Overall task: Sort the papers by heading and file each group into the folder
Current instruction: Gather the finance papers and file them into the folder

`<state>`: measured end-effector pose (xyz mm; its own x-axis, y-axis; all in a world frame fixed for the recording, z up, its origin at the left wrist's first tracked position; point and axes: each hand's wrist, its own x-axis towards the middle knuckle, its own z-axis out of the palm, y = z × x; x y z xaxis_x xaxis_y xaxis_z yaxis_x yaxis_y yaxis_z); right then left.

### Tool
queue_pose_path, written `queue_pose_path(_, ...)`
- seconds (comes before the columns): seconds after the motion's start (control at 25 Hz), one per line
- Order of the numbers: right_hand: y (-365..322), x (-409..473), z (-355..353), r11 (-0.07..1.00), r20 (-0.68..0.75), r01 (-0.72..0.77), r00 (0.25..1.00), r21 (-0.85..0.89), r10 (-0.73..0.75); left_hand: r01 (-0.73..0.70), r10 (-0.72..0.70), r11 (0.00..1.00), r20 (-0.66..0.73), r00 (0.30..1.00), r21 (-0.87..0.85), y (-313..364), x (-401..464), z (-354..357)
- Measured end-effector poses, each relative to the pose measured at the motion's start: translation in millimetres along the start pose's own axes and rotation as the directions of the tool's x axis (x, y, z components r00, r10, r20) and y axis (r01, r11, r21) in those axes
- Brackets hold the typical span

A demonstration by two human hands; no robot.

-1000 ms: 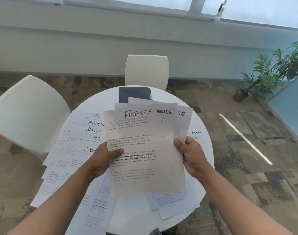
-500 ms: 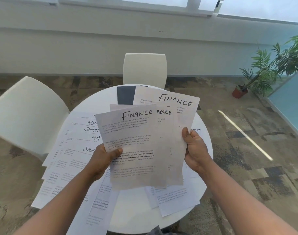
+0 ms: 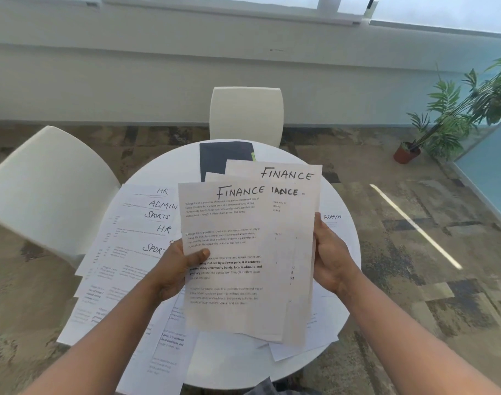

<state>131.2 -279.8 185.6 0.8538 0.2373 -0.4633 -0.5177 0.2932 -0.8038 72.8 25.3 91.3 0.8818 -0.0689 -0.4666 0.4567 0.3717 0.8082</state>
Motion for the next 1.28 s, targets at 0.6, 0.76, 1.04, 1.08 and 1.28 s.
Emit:
queue_pose_path(0.6,15.0,8.0,-15.3,0.991,-0.020,-0.023,1.000,-0.130,0.021,-0.039,0.035,0.995,-0.044,0.998,-0.087,-2.9,-6.3,-9.8)
queue_pose_path(0.76,13.3,6.7,-17.0,0.998,-0.005,-0.020,1.000,-0.054,0.020,-0.025,0.023,0.998,-0.033,0.999,-0.058,-0.9,-7.1,-9.3)
queue_pose_path(1.04,10.9,2.7,-9.0,0.990,0.048,-0.141,0.989,0.023,0.140,0.069,-0.065,0.989,0.033,0.997,-0.133,-0.4,-2.6,7.9)
queue_pose_path(1.08,10.2,3.1,-8.6,0.989,0.051,-0.148,0.988,0.018,0.147,0.090,-0.086,0.985,0.034,0.996,-0.148,-3.3,-0.4,12.7)
queue_pose_path(1.28,7.6,10.0,-18.2,0.981,0.066,-0.192,0.979,-0.021,0.193,0.161,-0.153,0.962,0.054,0.987,-0.218,-25.2,14.0,38.4)
